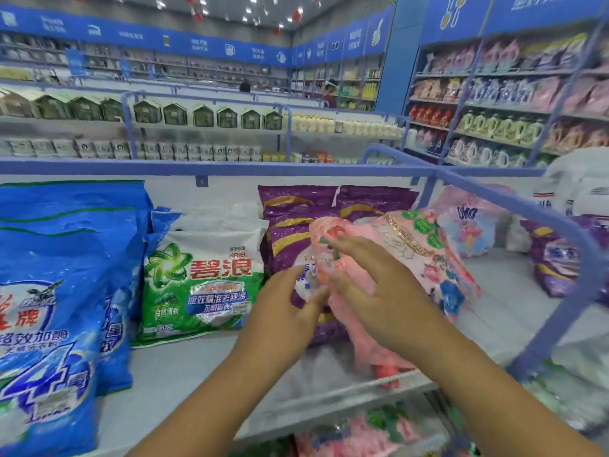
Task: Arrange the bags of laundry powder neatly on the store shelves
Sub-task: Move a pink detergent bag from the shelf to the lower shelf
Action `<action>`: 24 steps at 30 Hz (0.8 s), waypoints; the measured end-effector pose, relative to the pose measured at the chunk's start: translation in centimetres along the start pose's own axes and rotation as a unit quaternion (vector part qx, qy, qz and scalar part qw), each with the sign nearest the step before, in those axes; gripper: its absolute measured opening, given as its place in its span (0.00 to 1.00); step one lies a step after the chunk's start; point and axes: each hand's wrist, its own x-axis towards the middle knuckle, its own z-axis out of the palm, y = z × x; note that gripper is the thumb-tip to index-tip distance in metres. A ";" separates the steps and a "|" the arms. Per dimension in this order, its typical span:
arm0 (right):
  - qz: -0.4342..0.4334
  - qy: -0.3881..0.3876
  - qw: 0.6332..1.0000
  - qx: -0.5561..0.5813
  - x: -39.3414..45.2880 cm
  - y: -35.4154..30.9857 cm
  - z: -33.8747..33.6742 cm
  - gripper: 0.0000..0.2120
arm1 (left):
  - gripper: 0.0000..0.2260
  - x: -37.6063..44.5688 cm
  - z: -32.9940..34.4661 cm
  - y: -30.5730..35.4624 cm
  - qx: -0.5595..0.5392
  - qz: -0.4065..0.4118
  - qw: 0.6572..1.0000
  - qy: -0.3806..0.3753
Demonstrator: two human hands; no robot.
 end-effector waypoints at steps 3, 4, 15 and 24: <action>0.032 0.000 0.999 -0.027 -0.3 5.0 -3.1 0.23 | 0.27 -1.0 3.6 3.2 -0.058 -0.066 0.996 0.019; 0.059 -0.010 0.998 -0.028 -0.4 7.0 -3.9 0.25 | 0.30 -1.3 4.7 3.9 -0.071 -0.090 0.993 0.029; 0.192 0.058 0.972 -0.125 4.0 19.0 -5.2 0.38 | 0.30 -3.1 10.4 6.0 -0.231 -0.228 0.944 0.063; 0.315 0.118 0.940 -0.053 5.0 24.0 -5.8 0.58 | 0.30 -3.3 10.9 5.2 -0.213 -0.227 0.947 0.080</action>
